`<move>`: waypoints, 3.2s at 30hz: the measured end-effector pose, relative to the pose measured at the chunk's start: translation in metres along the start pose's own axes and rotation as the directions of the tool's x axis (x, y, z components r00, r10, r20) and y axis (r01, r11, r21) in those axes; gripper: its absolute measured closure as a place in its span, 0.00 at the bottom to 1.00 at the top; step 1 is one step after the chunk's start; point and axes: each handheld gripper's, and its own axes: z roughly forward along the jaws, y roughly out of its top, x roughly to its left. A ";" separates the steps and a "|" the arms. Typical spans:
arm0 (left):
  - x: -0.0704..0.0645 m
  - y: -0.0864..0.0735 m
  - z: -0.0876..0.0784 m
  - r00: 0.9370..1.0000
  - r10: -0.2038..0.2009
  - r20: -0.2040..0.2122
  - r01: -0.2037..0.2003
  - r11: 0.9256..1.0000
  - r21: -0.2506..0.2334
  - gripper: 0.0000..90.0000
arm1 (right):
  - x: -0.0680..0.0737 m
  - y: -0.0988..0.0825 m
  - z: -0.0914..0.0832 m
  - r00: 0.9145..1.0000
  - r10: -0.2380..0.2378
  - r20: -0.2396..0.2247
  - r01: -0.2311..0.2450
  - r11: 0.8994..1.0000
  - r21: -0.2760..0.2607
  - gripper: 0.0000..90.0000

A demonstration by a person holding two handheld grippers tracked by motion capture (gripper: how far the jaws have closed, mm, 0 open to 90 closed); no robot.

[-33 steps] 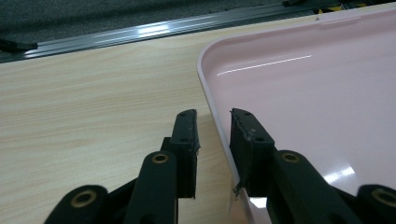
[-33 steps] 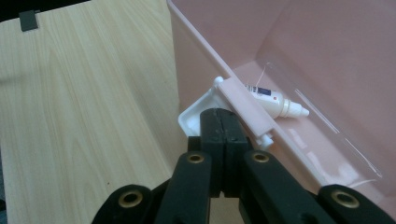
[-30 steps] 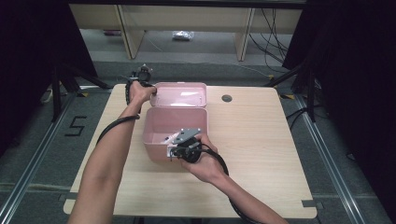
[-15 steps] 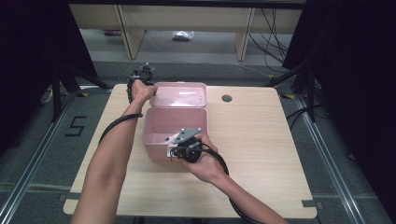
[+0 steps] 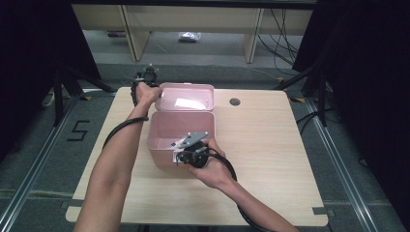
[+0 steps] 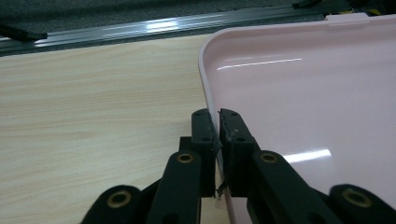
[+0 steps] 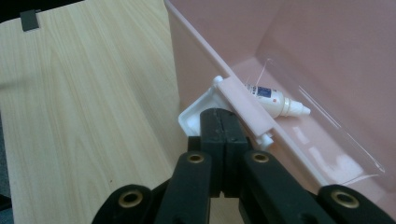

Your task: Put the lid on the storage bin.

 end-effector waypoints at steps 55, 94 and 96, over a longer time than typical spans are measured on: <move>0.000 0.001 -0.051 0.998 0.042 0.035 -0.035 0.980 -0.194 0.97 | 0.001 0.000 0.000 1.000 0.021 -0.006 -0.021 1.000 0.006 1.00; -0.002 -0.020 -0.092 0.995 0.075 0.073 -0.044 0.934 -0.353 0.98 | 0.000 -0.001 0.001 1.000 0.012 -0.006 -0.012 1.000 -0.009 1.00; -0.003 -0.022 -0.094 0.994 0.079 0.071 -0.049 0.932 -0.360 0.98 | 0.001 -0.001 0.001 1.000 0.018 -0.007 -0.018 1.000 -0.008 1.00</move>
